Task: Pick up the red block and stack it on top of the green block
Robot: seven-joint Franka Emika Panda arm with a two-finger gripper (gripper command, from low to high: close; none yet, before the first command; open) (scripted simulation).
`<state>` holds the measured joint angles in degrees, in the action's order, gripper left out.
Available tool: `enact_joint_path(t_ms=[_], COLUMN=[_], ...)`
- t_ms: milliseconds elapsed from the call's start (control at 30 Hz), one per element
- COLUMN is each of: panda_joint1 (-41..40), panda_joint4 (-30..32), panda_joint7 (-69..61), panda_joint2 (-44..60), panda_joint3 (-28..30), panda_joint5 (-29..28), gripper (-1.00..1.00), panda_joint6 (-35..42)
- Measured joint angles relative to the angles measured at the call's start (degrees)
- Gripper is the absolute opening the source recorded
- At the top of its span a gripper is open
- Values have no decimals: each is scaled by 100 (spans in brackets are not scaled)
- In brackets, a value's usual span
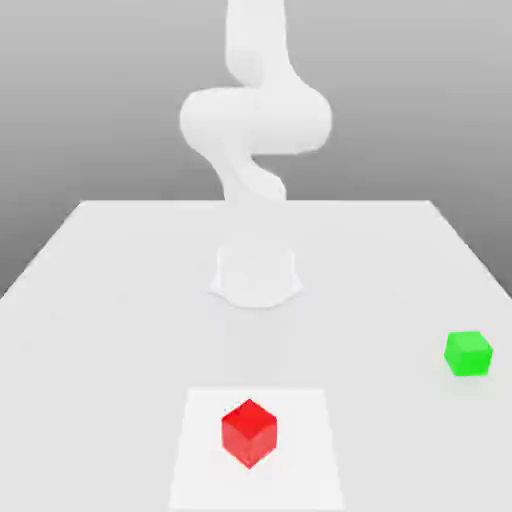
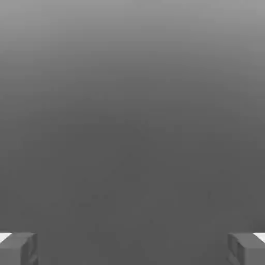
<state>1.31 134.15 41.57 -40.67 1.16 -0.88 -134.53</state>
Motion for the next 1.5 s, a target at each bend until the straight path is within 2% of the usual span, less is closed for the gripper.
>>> enact_joint_path(t_ms=[267, 533, 700, 867, 900, 1133, 1333, 1500], panda_joint1=[384, 668, 648, 431, 373, 357, 511, 1769], panda_joint4=[774, 1532, 1955, 1871, 1845, 1841, 2003, 2034], panda_joint7=[-1500, -3172, -4270, -4685, -4730, -4731, -4421, -4648], panda_joint2=[1695, 3359, 4408, 5450, 5628, 5658, 4587, 4227], panda_joint3=[428, 780, 737, 437, 365, 348, 517, -165], panda_joint5=[-160, -20, 245, 653, 710, 711, 276, 268], gripper=[0, 0, 0, 0, -100, -100, -100, -100], panda_joint6=[-904, -1792, -2368, -3207, -3357, -3372, -2472, -2156])
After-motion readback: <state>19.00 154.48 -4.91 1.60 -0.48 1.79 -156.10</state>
